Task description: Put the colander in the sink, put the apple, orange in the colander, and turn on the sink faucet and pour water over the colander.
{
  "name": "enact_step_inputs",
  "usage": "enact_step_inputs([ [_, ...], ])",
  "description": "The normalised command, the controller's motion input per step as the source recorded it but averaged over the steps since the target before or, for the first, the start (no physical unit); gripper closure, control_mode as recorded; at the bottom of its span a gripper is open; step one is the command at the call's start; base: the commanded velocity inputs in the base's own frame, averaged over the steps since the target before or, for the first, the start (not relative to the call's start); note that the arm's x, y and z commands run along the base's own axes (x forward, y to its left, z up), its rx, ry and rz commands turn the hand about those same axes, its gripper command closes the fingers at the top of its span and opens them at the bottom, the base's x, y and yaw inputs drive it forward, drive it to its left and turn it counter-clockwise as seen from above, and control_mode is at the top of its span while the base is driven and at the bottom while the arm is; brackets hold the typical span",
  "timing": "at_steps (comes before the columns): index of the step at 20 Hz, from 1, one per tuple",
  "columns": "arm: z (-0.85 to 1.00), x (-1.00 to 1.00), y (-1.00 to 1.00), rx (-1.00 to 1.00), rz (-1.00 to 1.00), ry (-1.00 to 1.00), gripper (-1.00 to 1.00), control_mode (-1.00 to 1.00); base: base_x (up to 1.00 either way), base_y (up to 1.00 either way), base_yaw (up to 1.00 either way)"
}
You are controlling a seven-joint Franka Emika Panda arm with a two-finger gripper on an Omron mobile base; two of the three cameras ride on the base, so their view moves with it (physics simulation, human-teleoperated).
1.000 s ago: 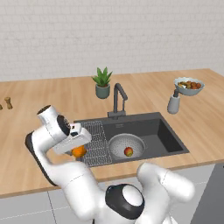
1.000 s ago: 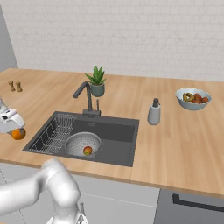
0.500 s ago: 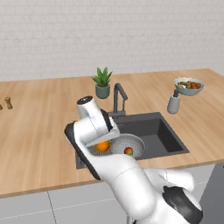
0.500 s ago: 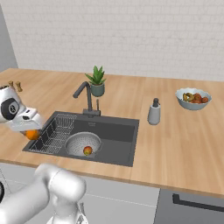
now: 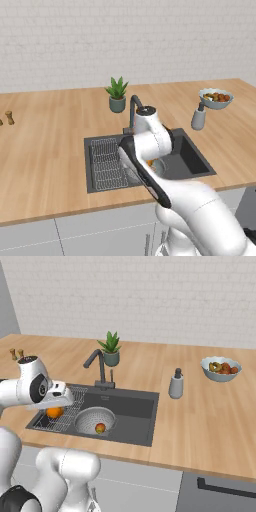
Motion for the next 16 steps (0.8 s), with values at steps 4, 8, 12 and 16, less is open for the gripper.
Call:
enact_step_inputs([
  [4, 0.14, -0.14, -0.82, 0.14, 0.29, -0.13, 1.0, -1.0, 0.0, 0.0, 0.0],
  [8, 0.08, -0.04, -0.78, 0.23, 0.28, -0.08, 1.0, -1.0, 0.0, 0.0, 0.0],
  [12, 0.03, 0.01, -0.78, 0.25, 0.24, -0.03, 1.0, -1.0, 0.0, 0.0, 0.0],
  [16, 0.07, 0.42, -0.71, 0.24, 0.09, 0.0, 1.0, -1.0, 0.0, 0.0, 0.0],
])
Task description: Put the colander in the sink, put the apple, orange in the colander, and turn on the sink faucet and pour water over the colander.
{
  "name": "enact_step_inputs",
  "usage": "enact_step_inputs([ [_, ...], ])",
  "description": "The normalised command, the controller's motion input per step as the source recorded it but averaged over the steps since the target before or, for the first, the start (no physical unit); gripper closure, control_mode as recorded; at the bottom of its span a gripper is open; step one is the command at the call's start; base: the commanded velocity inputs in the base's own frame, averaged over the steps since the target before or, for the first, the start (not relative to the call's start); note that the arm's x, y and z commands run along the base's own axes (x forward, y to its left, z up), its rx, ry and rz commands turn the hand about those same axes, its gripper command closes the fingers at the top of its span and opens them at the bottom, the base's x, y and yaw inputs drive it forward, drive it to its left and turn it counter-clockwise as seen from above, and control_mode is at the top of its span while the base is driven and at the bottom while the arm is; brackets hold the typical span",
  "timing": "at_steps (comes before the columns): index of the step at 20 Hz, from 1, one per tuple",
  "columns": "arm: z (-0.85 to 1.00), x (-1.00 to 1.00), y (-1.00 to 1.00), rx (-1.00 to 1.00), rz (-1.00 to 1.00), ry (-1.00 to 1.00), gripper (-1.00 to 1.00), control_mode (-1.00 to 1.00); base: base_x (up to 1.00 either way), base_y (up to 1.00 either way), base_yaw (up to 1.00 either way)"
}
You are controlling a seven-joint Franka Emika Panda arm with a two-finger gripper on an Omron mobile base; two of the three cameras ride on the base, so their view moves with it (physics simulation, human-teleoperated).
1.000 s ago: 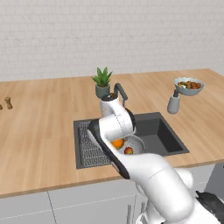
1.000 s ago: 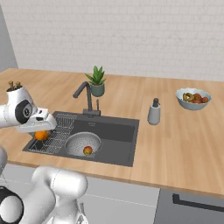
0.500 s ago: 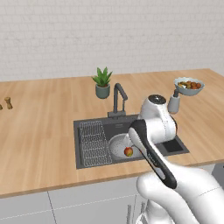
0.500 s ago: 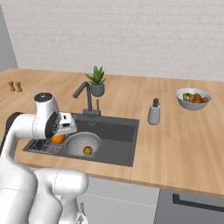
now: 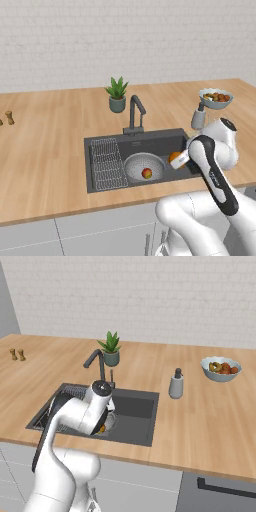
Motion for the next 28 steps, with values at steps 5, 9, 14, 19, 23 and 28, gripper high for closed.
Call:
enact_step_inputs([
  [5, 0.04, 0.82, -0.5, 0.23, 0.0, 0.07, 1.0, -1.0, 0.0, 0.0, 0.0],
  [9, 0.0, 1.0, -0.14, 0.22, 0.0, 0.13, 1.0, -1.0, 0.0, 0.0, 0.0],
  [14, 0.01, 0.88, -0.01, 0.23, 0.0, 0.33, 1.0, -1.0, 0.0, 0.0, 0.0],
  [19, 0.0, 0.57, 0.0, 0.01, 0.0, 0.34, 1.0, -1.0, 0.0, 0.0, 0.0],
  [23, -0.34, 0.27, 0.0, -0.16, 0.0, 0.13, 1.0, -1.0, 0.0, 0.0, 0.0],
  [28, -0.54, 0.07, 0.08, -0.21, 0.0, 0.02, 1.0, -1.0, 0.0, 0.0, 0.0],
])
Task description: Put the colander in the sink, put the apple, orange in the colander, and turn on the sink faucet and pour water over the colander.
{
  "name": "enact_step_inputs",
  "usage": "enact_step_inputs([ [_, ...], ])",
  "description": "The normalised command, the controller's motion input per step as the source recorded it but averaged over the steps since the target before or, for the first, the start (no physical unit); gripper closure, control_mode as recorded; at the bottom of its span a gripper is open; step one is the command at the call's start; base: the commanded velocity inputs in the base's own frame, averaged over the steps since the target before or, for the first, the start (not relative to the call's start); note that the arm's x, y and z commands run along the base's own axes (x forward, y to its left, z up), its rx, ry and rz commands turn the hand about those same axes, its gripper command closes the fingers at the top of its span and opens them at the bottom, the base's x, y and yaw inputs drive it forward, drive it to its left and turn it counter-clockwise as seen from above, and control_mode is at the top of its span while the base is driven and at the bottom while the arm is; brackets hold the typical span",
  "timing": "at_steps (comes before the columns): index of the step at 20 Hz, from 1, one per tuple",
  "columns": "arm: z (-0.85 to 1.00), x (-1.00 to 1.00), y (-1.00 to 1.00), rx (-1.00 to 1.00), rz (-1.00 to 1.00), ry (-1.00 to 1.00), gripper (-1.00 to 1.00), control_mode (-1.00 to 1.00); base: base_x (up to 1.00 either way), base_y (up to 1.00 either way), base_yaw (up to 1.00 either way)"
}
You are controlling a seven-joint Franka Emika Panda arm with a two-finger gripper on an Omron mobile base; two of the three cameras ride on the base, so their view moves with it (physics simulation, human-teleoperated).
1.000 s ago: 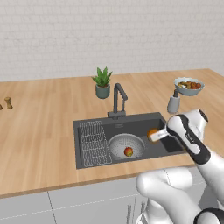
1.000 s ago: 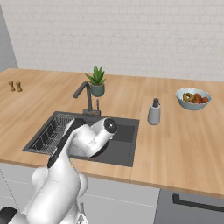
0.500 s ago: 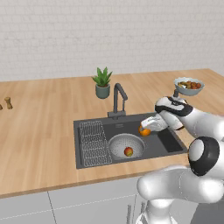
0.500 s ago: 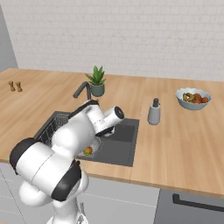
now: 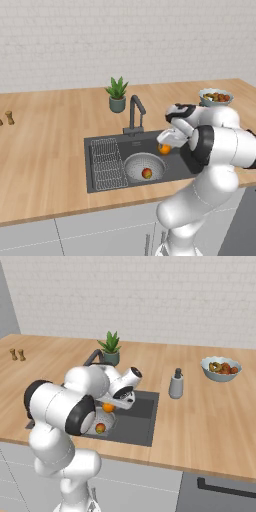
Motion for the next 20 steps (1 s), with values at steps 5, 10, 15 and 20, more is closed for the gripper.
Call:
enact_step_inputs([
  [5, -0.37, 0.01, 0.1, -0.17, 0.0, 0.02, 1.0, -1.0, 0.0, 0.0, 0.0],
  [10, -0.29, 0.0, 0.11, -0.09, 0.0, 0.02, 1.0, -1.0, 0.0, 0.0, 0.0],
  [15, -0.16, 0.0, 0.05, -0.02, 0.0, 0.0, 1.0, -1.0, 0.0, 0.0, 0.0],
  [20, -0.13, 0.0, 0.06, 0.0, 0.0, 0.0, 1.0, -1.0, 0.0, 0.0, 0.0],
])
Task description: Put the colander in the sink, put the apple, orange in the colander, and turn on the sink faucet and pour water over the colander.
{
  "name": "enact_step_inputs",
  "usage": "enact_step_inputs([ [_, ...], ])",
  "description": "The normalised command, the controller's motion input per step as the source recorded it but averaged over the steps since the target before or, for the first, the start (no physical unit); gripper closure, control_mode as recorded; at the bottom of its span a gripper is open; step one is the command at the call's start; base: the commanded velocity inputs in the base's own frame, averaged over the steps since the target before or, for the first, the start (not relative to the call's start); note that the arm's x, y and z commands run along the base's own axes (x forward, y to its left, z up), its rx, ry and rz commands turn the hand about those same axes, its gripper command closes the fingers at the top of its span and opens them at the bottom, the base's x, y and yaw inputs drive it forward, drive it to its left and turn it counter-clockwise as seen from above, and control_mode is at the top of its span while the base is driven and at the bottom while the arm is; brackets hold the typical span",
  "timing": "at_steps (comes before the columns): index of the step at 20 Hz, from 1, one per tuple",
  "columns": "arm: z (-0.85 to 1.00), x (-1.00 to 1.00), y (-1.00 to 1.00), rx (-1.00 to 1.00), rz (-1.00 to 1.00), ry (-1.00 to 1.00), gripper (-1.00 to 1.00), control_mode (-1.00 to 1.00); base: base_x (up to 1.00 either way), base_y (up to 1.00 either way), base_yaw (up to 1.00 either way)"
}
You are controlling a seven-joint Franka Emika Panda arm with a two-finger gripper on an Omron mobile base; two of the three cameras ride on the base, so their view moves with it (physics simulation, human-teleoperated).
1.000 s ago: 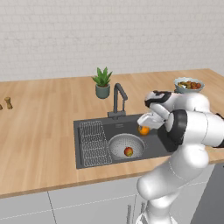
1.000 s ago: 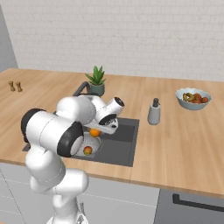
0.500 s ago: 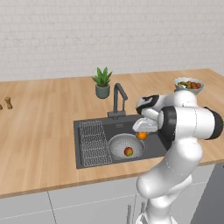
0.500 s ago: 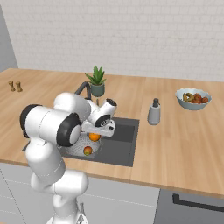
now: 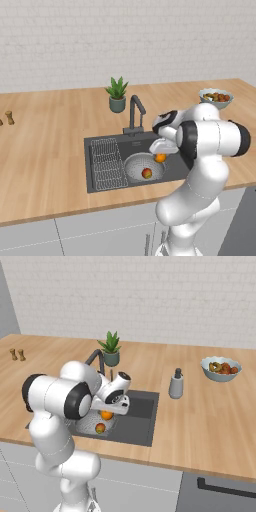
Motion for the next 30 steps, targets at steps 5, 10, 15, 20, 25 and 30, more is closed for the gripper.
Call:
enact_step_inputs([
  [5, -0.13, 0.0, 0.05, 0.0, 0.0, 0.0, 1.0, -1.0, 0.0, 0.0, 0.0],
  [10, -0.17, 0.0, 0.04, 0.0, 0.0, 0.0, 1.0, -1.0, 0.0, 0.0, 0.0],
  [15, -0.18, 0.03, 0.02, 0.0, 0.0, 0.0, 1.0, -1.0, 0.0, 0.0, 0.0],
  [20, -0.14, 0.08, 0.04, 0.0, 0.0, 0.0, 1.0, -1.0, 0.0, 0.0, 0.0],
  [25, -0.08, 0.11, 0.04, 0.0, 0.0, 0.0, 1.0, -1.0, 0.0, 0.0, 0.0],
  [30, -0.09, 0.04, 0.02, 0.0, 0.0, 0.0, 1.0, -1.0, 0.0, 0.0, 0.0],
])
